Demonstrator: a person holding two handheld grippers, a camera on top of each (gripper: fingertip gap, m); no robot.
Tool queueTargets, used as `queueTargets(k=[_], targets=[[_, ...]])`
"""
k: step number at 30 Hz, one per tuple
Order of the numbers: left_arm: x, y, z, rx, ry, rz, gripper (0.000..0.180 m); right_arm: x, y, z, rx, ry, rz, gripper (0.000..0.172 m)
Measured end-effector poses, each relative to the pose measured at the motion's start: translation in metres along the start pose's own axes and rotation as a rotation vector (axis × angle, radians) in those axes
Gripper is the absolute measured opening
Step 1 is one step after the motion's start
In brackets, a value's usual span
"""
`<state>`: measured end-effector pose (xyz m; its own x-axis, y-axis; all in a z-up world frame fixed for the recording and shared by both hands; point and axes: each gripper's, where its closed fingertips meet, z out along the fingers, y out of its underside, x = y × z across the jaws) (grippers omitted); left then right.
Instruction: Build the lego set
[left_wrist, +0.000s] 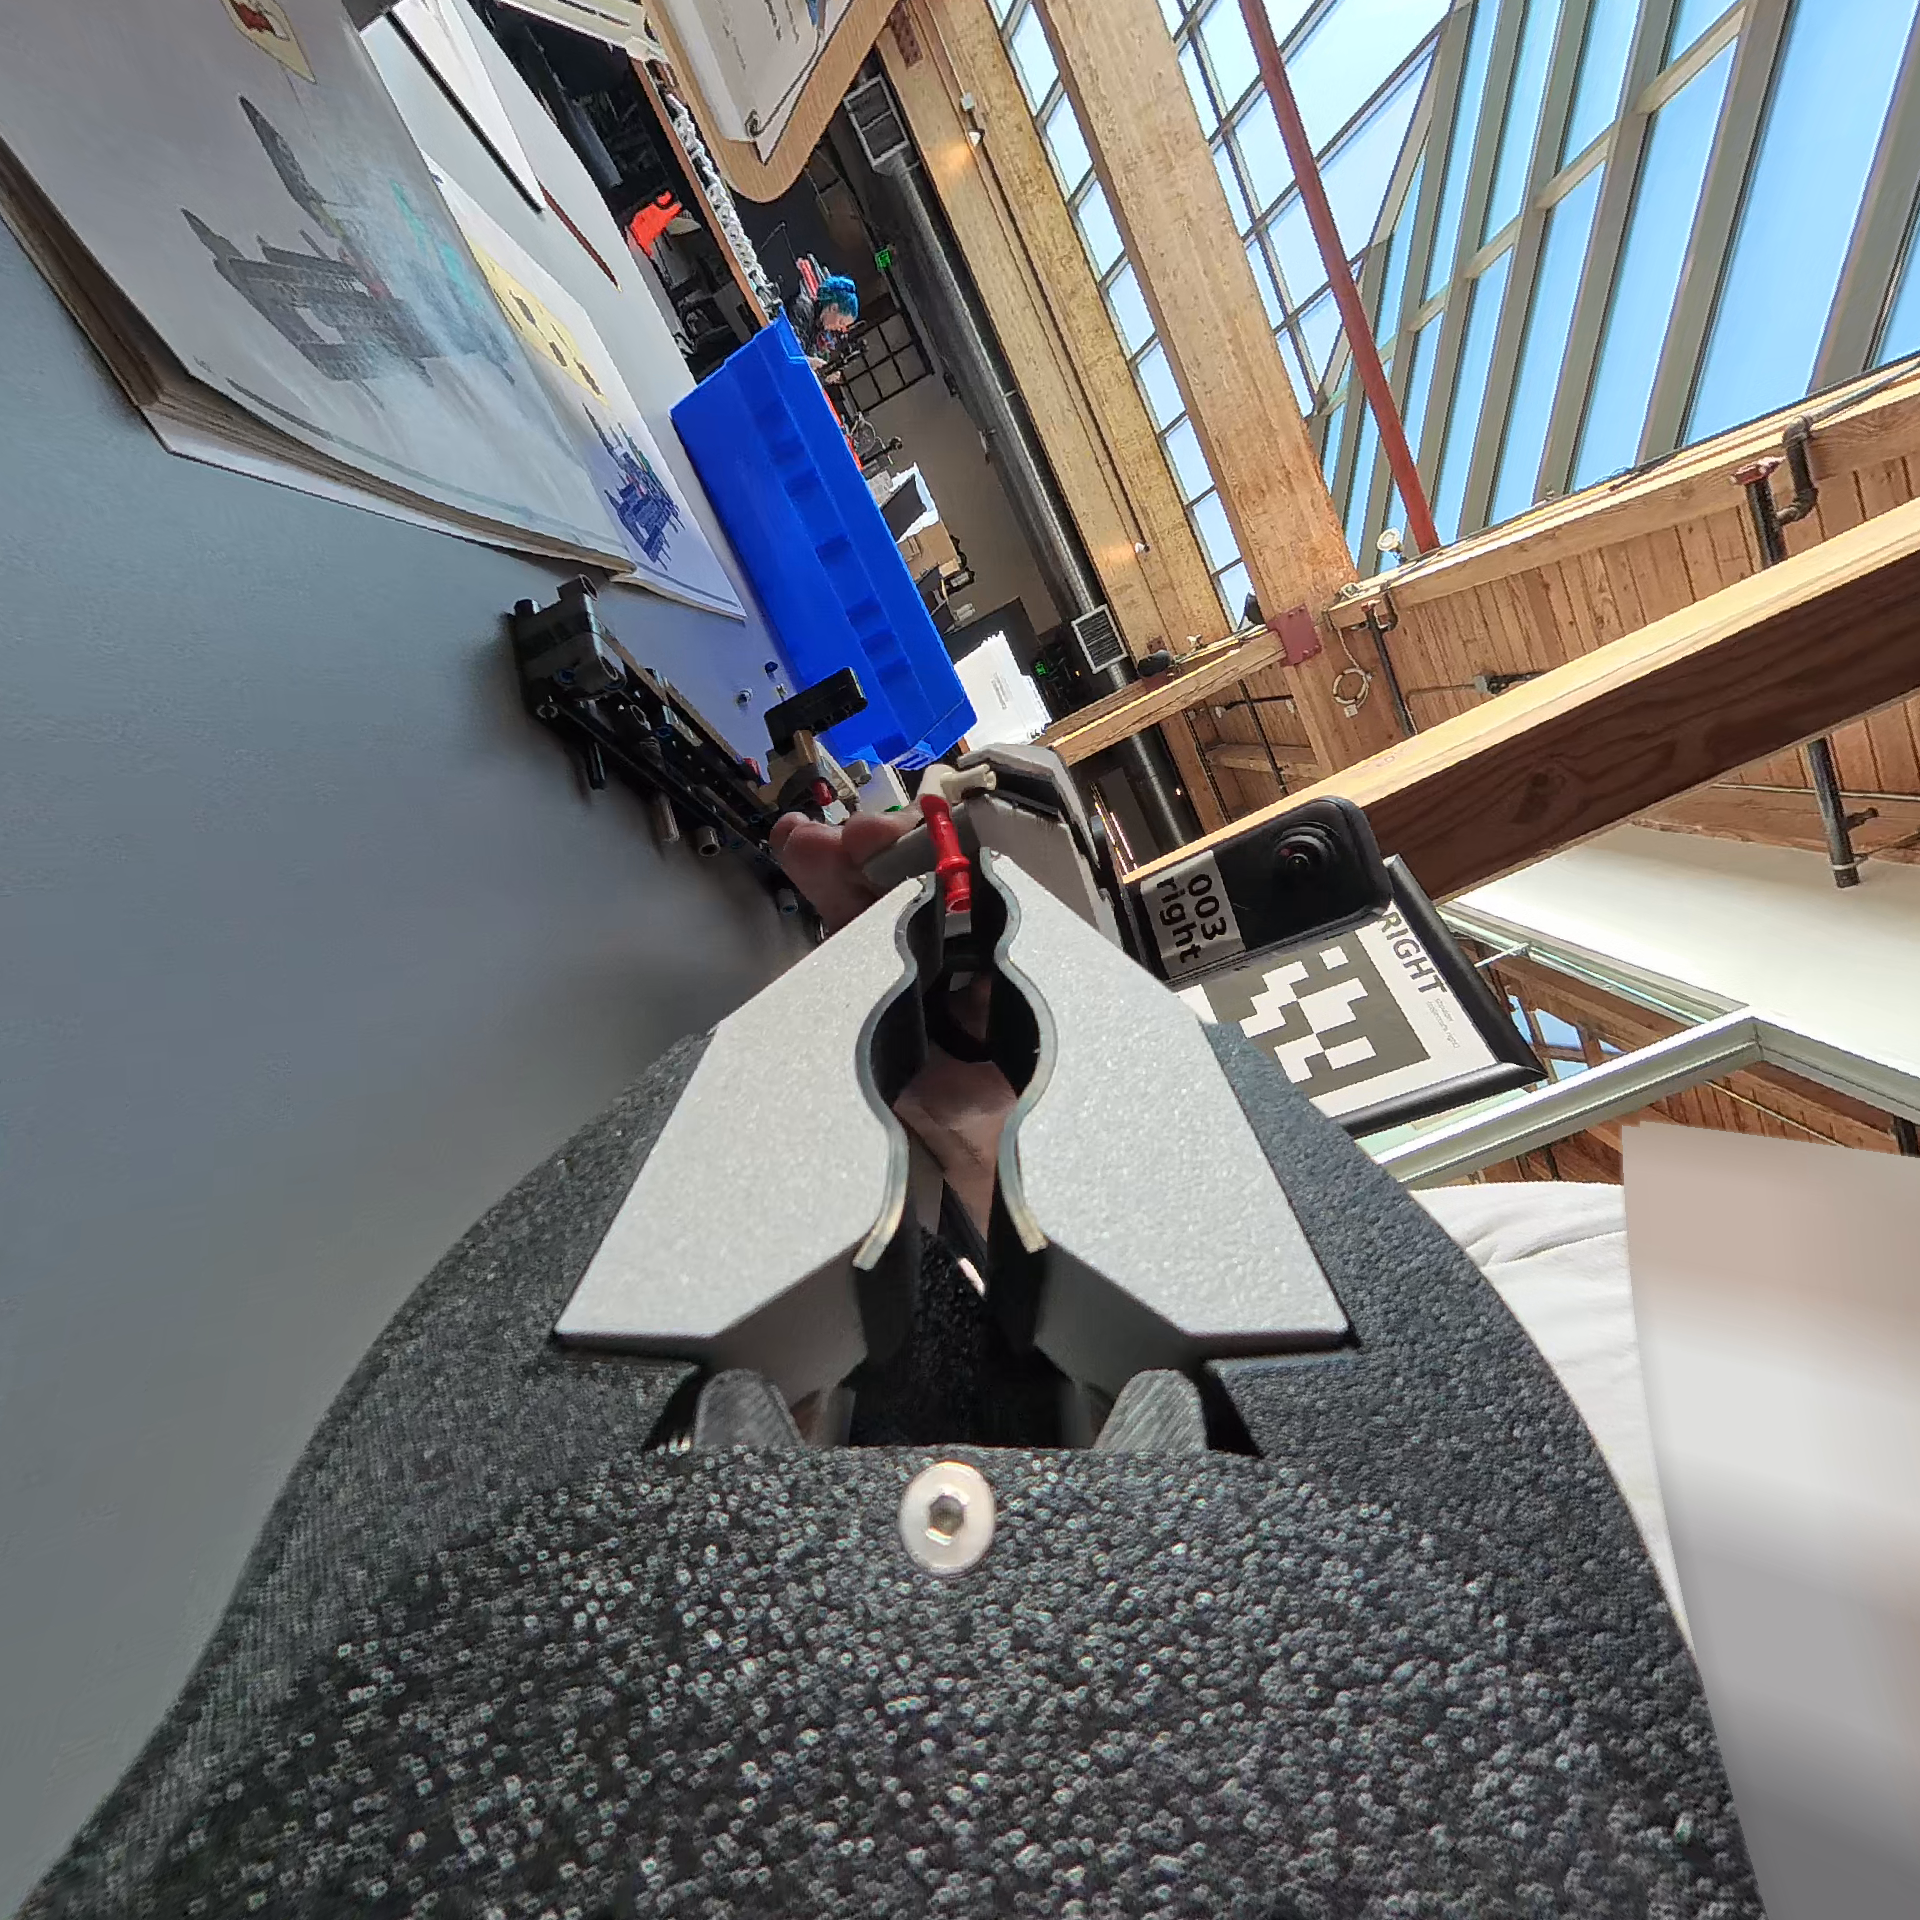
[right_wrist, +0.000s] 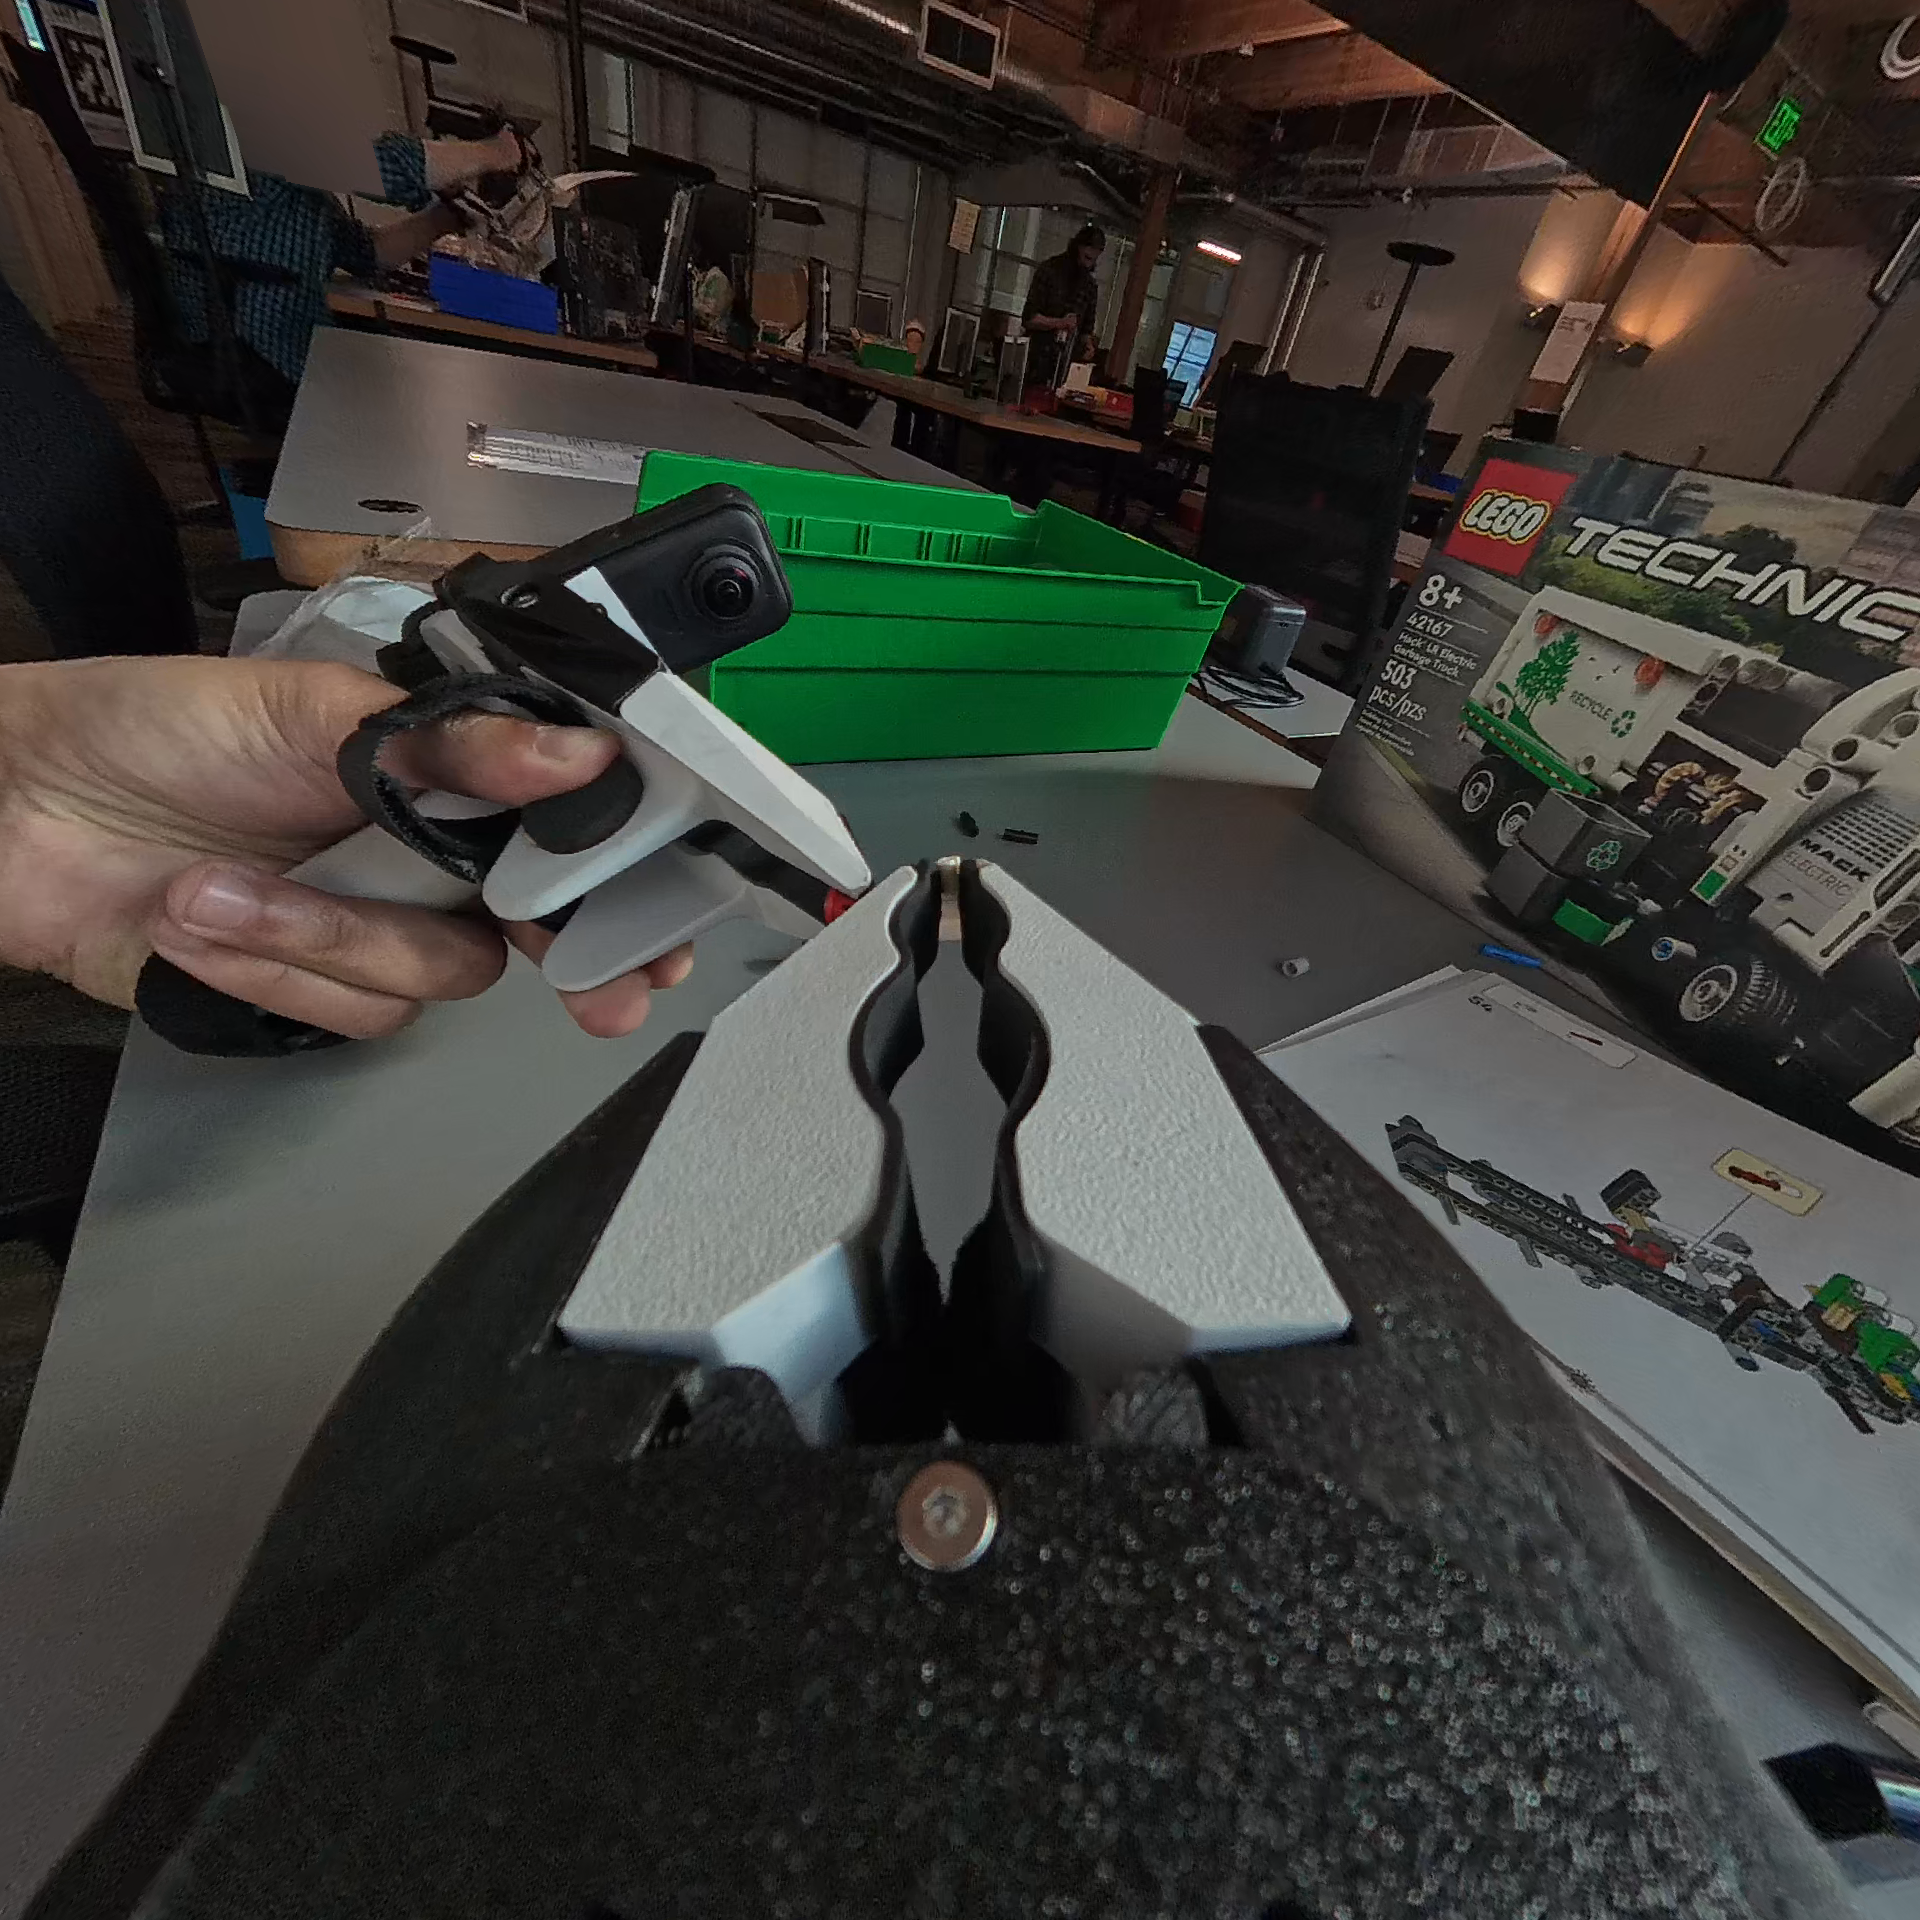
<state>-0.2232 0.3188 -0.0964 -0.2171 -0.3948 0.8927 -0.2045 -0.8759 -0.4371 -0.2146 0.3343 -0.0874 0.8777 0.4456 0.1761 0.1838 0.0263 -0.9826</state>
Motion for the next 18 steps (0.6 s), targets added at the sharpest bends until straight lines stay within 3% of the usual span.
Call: queueTargets(k=[14,18], targets=[[0.0038,0.0053,-0.0007,-0.050,-0.026,0.091,0.001,-0.0015,-0.0027,-0.0023,0.030,-0.048,0.092,0.003],[0.0022,0.0079,-0.0005,-0.064,-0.006,0.075,0.001,-0.0029,0.0008,-0.0037,0.008,-0.110,0.200,0.002]])
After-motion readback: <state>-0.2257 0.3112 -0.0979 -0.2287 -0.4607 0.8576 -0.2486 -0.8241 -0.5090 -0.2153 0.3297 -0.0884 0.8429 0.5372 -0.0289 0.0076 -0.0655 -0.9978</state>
